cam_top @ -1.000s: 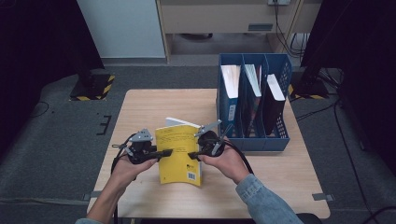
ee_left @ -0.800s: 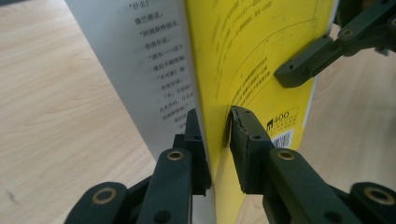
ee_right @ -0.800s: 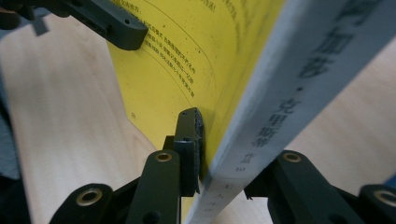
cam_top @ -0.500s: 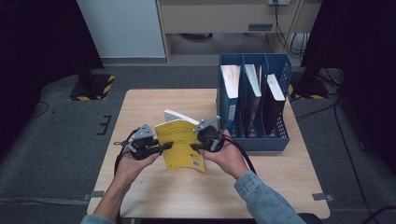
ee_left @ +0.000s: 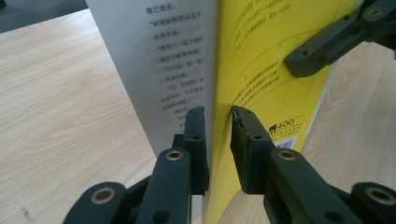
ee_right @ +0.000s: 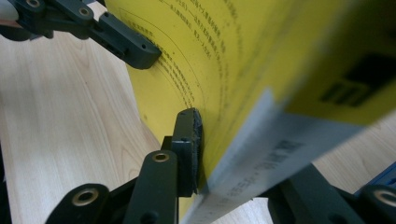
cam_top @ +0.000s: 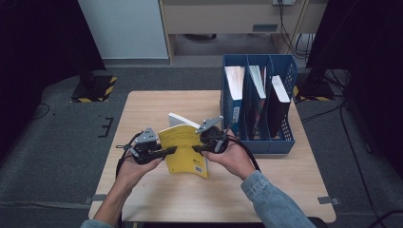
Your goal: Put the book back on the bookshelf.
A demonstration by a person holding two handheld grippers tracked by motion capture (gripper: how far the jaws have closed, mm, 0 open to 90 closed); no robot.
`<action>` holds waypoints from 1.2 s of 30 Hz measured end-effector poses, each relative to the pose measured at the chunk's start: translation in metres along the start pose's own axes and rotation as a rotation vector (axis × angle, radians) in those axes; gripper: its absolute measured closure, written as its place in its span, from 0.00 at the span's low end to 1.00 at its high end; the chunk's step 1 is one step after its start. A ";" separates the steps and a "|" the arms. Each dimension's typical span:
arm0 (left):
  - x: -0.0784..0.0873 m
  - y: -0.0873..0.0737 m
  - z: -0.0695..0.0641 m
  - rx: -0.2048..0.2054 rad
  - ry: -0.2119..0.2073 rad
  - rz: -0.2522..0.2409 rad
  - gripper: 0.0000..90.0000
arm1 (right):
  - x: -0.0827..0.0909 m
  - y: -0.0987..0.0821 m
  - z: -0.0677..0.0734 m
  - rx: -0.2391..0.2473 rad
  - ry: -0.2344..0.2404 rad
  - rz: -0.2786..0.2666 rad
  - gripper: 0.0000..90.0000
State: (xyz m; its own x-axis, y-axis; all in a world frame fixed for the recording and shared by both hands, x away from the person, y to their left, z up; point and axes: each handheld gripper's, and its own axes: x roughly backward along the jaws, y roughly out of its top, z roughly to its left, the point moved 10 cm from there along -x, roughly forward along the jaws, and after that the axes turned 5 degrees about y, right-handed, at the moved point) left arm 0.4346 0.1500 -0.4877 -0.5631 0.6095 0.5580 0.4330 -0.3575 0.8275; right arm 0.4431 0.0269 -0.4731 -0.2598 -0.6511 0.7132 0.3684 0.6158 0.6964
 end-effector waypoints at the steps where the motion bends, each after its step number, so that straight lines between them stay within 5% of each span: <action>1: -0.001 0.001 0.002 0.009 0.014 -0.007 0.84 | 0.000 0.002 -0.001 0.000 -0.010 -0.005 0.80; 4: -0.007 0.007 0.008 0.031 0.051 -0.030 0.84 | -0.001 0.008 -0.009 0.002 -0.081 -0.016 0.81; 8: -0.009 0.008 0.009 0.035 0.048 -0.027 0.81 | -0.002 0.007 -0.013 -0.008 -0.087 -0.013 0.81; 18: -0.006 0.005 -0.003 0.024 0.023 -0.025 0.72 | 0.009 0.009 -0.001 -0.010 0.017 -0.024 0.71; 23: -0.005 0.002 -0.002 0.034 0.044 -0.021 0.64 | 0.015 0.018 -0.001 0.003 0.019 -0.033 0.70; 29: 0.000 -0.018 0.006 0.048 0.084 0.010 0.47 | 0.016 0.025 0.002 0.023 0.031 -0.012 0.72; 36: 0.012 -0.068 0.029 0.042 0.187 0.103 0.41 | 0.015 0.029 0.004 0.012 0.054 -0.009 0.69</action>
State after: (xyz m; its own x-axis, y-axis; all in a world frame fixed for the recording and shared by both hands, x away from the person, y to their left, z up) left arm 0.4186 0.2018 -0.5395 -0.6338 0.4278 0.6444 0.5214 -0.3790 0.7645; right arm 0.4464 0.0366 -0.4422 -0.2140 -0.6795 0.7018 0.3553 0.6151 0.7039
